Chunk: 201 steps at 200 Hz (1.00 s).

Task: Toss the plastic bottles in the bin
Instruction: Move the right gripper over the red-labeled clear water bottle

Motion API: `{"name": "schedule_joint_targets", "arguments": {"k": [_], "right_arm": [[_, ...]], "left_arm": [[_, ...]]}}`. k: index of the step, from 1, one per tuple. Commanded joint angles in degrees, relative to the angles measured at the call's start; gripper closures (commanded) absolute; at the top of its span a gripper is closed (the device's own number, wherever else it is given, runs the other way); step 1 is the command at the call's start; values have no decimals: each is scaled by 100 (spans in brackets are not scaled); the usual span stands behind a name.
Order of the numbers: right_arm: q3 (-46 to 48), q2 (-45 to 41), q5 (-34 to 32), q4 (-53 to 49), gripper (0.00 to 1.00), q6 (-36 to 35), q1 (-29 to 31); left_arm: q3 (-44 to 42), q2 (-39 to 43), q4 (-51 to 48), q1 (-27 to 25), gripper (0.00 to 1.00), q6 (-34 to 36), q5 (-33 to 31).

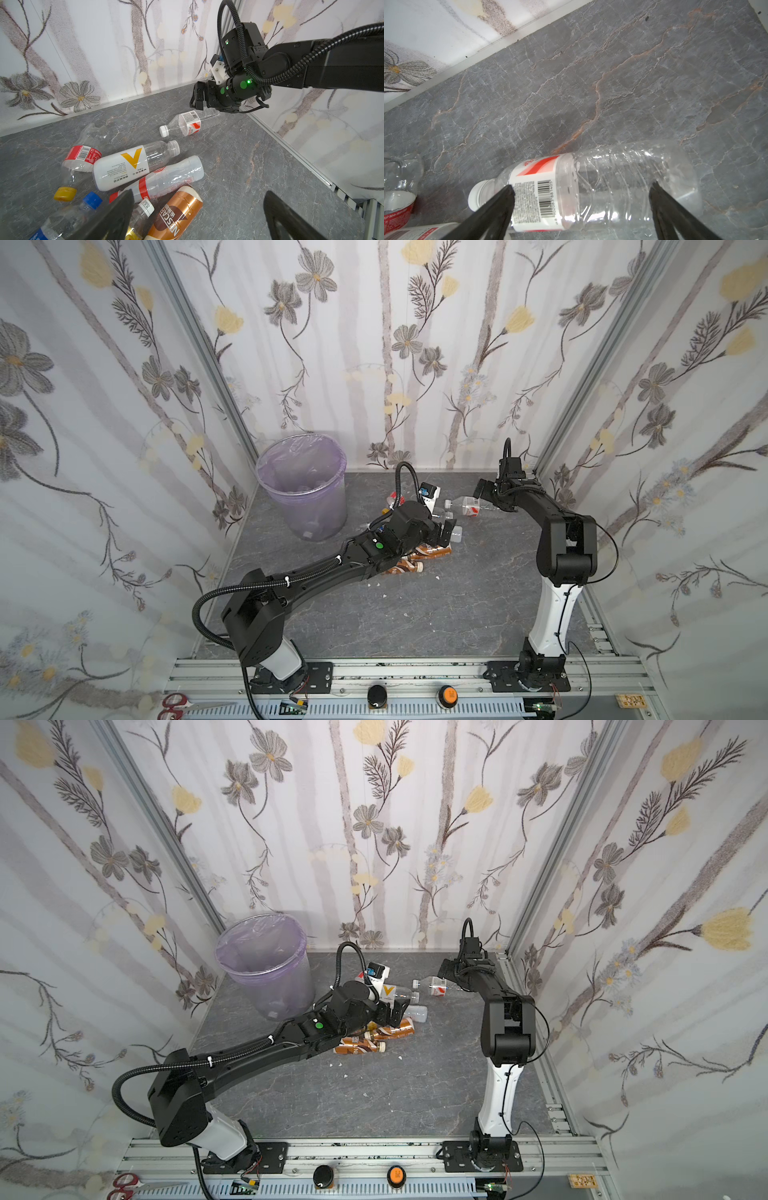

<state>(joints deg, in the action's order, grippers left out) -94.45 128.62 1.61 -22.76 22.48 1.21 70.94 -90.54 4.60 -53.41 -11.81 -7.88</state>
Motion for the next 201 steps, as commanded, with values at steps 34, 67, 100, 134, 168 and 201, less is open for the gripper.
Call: {"name": "schedule_joint_targets", "arguments": {"k": [34, 67, 100, 134, 168, 201], "right_arm": [[448, -228, 117, 228, 0, 173, 2], [832, -456, 146, 378, 0, 234, 2], [1228, -698, 248, 605, 0, 313, 2], [1436, -887, 335, 702, 0, 371, 4], [1630, -1191, 366, 783, 0, 398, 11], [1608, -1418, 221, 782, 0, 364, 2]], "left_arm": [[-284, 177, 385, 5, 0, -18, -56], [-420, 218, 545, 6, 0, -14, -47], [-629, 331, 774, 6, 0, -52, -12], [-719, 381, 806, 0, 0, -49, -64], [-739, 349, 822, 6, 0, -29, -78], [-666, 250, 836, 6, 0, 12, -75]]}}
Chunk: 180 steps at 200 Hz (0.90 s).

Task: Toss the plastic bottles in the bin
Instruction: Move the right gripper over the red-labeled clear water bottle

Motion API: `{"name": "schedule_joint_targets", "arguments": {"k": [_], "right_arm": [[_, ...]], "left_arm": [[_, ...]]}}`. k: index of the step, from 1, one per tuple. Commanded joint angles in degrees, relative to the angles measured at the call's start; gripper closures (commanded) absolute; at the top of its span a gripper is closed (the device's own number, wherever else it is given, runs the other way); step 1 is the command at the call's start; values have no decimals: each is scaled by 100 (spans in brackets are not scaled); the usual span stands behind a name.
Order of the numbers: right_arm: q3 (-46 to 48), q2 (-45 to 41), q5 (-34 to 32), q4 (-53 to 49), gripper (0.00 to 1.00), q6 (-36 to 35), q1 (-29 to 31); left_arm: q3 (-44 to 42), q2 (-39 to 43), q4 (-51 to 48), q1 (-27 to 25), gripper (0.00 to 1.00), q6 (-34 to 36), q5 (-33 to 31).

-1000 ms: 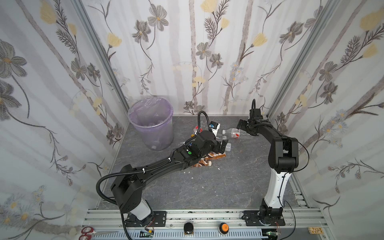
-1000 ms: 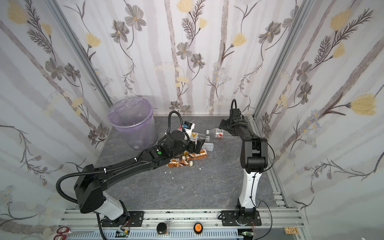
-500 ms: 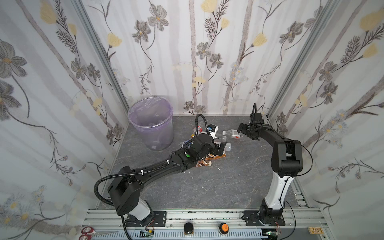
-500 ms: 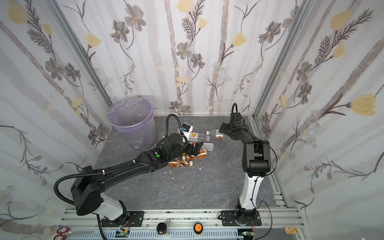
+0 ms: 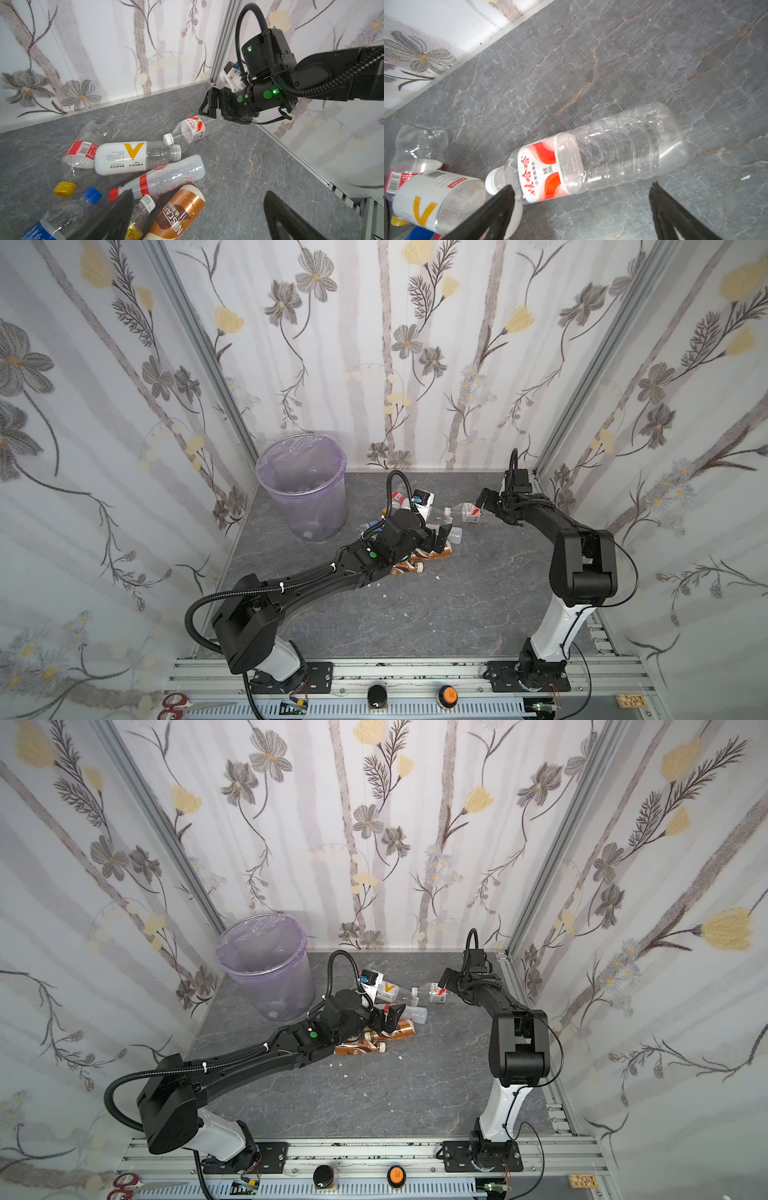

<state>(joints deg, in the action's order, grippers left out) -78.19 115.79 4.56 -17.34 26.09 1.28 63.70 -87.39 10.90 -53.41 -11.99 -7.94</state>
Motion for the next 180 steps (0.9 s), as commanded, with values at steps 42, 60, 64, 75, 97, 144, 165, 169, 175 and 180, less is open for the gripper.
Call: {"name": "schedule_joint_targets", "arguments": {"k": [42, 60, 64, 75, 97, 144, 165, 169, 175, 180], "right_arm": [[-862, 422, -368, -111, 0, -133, -90], [-1528, 810, -548, -456, 0, -223, -101], [-1657, 900, -556, -513, 0, -247, -101], [-1945, 1118, -504, -655, 0, -278, -109], [-2306, 1483, -250, -823, 0, -312, -102], [-2224, 1695, -60, -812, 0, -365, -95], [-2165, 1707, -38, -771, 0, -367, -101], [-2158, 1716, -30, -771, 0, -372, -101], [-2162, 1730, -11, -767, 0, -381, -101], [-2165, 1745, 7, -767, 0, -385, -106]], "left_arm": [[120, -142, 207, 7, 0, 30, -32], [91, -107, 210, 7, 0, 56, -65], [85, -94, 211, 6, 0, 63, -67], [65, -76, 211, 1, 0, 74, -84], [35, -79, 211, 6, 0, 109, -119], [50, -190, 211, 4, 0, 132, -72], [85, -216, 207, 6, 0, 153, -61], [89, -212, 211, 7, 0, 148, -68], [90, -216, 211, -1, 0, 153, -67], [90, -217, 209, 4, 0, 153, -68]]}}
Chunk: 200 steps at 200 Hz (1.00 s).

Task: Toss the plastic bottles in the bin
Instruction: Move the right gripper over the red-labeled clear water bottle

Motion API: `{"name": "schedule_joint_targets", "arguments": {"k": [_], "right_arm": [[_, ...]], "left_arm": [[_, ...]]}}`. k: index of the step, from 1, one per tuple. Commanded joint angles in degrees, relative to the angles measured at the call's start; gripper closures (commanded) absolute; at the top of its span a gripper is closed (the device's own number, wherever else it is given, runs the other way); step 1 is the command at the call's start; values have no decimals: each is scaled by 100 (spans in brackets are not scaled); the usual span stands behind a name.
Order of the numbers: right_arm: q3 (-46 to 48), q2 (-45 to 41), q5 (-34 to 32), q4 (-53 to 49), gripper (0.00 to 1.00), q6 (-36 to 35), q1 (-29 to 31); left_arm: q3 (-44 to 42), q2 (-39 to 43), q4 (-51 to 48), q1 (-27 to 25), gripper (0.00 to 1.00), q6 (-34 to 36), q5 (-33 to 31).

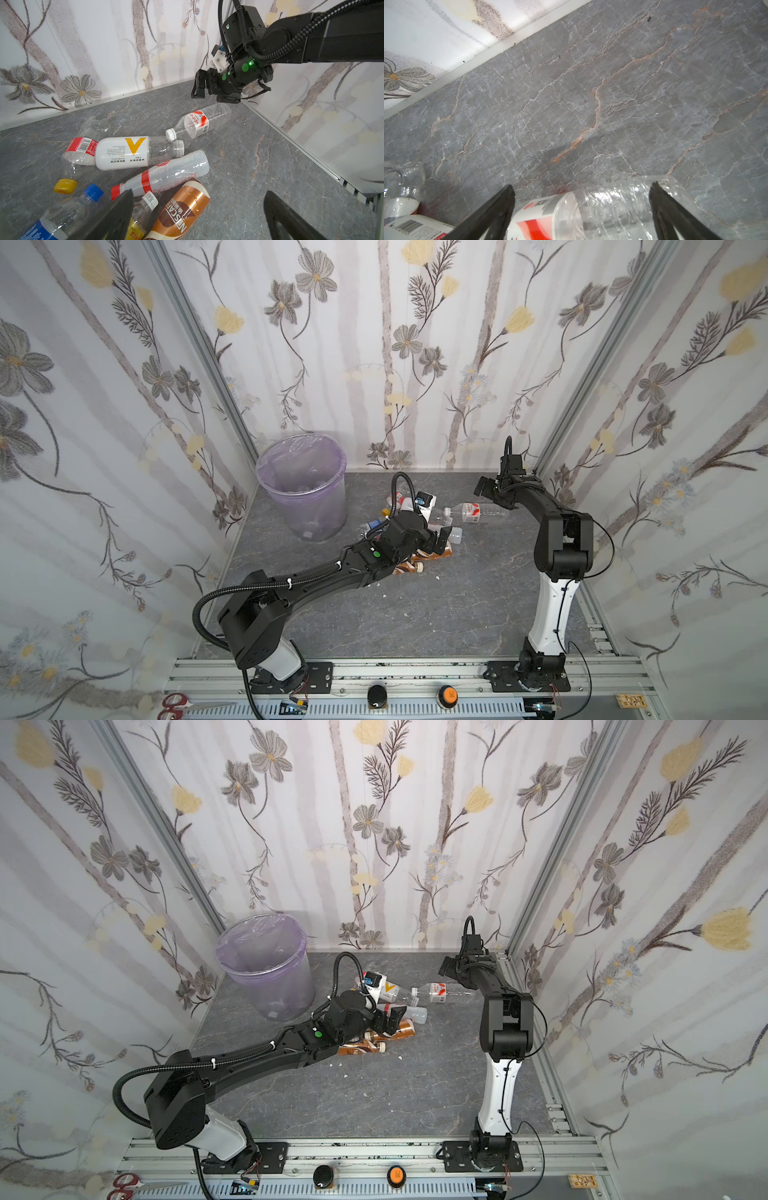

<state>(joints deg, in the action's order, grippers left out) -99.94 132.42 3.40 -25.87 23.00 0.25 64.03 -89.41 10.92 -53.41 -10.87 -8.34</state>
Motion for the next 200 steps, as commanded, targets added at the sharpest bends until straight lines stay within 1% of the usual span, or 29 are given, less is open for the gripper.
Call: {"name": "schedule_joint_targets", "arguments": {"k": [1, 57, 133, 200], "right_arm": [[10, 77, 129, 88, 0, -81, -1], [194, -16, 179, 105, 0, -68, -25], [1249, -668, 144, 501, 0, 2, -25], [2071, -1298, 307, 952, 0, 96, -9]], "left_arm": [[61, -20, 208, 5, 0, 41, -28], [81, 2, 209, 5, 0, 9, 16], [222, -89, 209, 1, 0, -81, 138], [48, 98, 209, 5, 0, -99, 77]]}}
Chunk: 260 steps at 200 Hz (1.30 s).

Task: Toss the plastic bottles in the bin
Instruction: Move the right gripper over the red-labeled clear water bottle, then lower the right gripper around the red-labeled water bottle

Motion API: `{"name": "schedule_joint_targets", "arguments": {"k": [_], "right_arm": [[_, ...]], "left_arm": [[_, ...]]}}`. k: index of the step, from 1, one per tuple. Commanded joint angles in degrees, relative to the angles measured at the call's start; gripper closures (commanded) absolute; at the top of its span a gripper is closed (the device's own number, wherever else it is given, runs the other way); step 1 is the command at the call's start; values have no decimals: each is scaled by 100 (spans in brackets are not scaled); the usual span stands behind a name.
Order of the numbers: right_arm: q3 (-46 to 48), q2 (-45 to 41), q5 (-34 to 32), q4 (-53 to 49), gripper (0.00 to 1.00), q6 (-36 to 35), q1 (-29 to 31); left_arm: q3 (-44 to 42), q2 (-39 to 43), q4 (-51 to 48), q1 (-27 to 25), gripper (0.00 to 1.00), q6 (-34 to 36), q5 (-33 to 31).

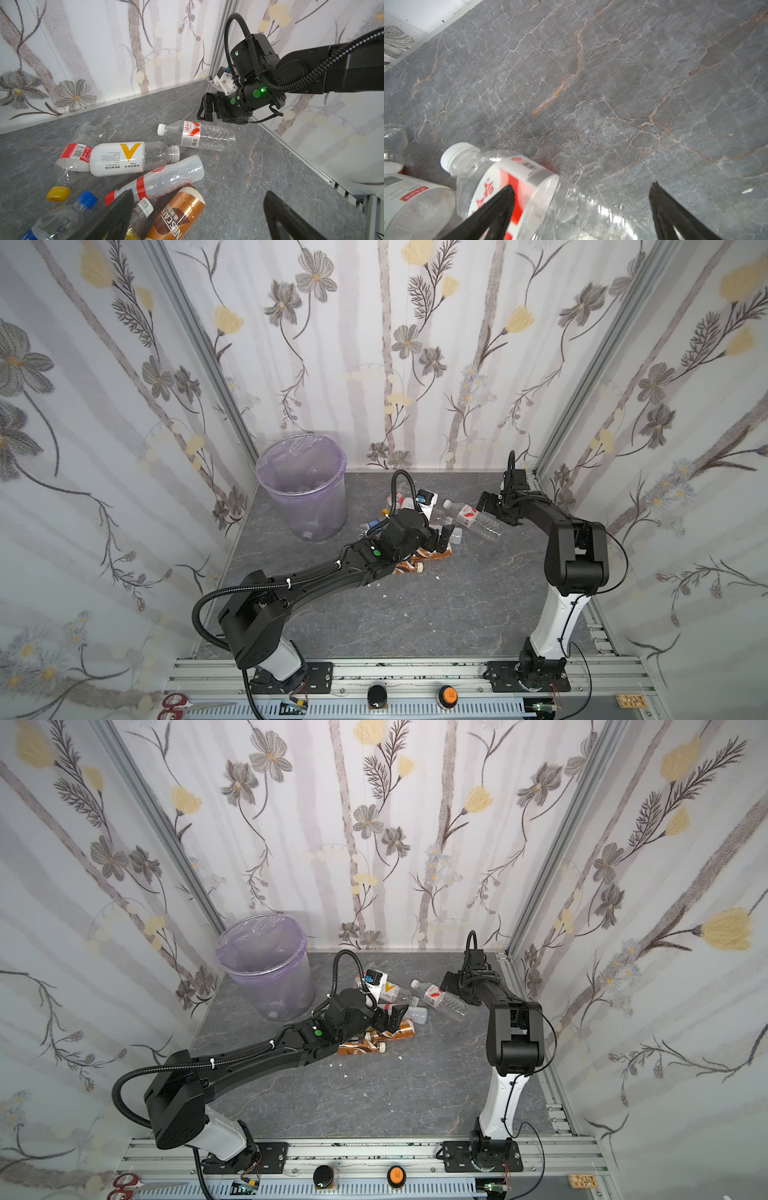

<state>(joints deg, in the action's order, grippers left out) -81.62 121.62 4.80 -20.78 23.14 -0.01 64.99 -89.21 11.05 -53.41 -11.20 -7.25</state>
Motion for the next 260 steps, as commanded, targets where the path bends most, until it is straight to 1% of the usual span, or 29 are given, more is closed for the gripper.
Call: {"name": "schedule_joint_targets", "arguments": {"k": [1, 27, 111, 141, 189, 216, 260], "right_arm": [[255, -227, 169, 447, 0, 85, 18], [551, -382, 233, 598, 0, 139, 25], [1081, -680, 253, 790, 0, 218, 27], [1371, -863, 389, 945, 0, 276, 27], [1828, -1136, 434, 1174, 0, 297, 119], [2020, -1231, 322, 1190, 0, 281, 197], [2204, -1472, -90, 1117, 0, 68, 411]], "left_arm": [[-52, 78, 200, 6, 0, -66, -32], [-74, 86, 204, 4, 0, -101, 3], [-191, 185, 229, -3, 0, -162, -13], [-228, 218, 247, -2, 0, -199, -5], [-283, 250, 262, -10, 0, -225, 4], [-294, 269, 274, -11, 0, -233, 15], [-360, 290, 301, -16, 0, -264, 51]]}}
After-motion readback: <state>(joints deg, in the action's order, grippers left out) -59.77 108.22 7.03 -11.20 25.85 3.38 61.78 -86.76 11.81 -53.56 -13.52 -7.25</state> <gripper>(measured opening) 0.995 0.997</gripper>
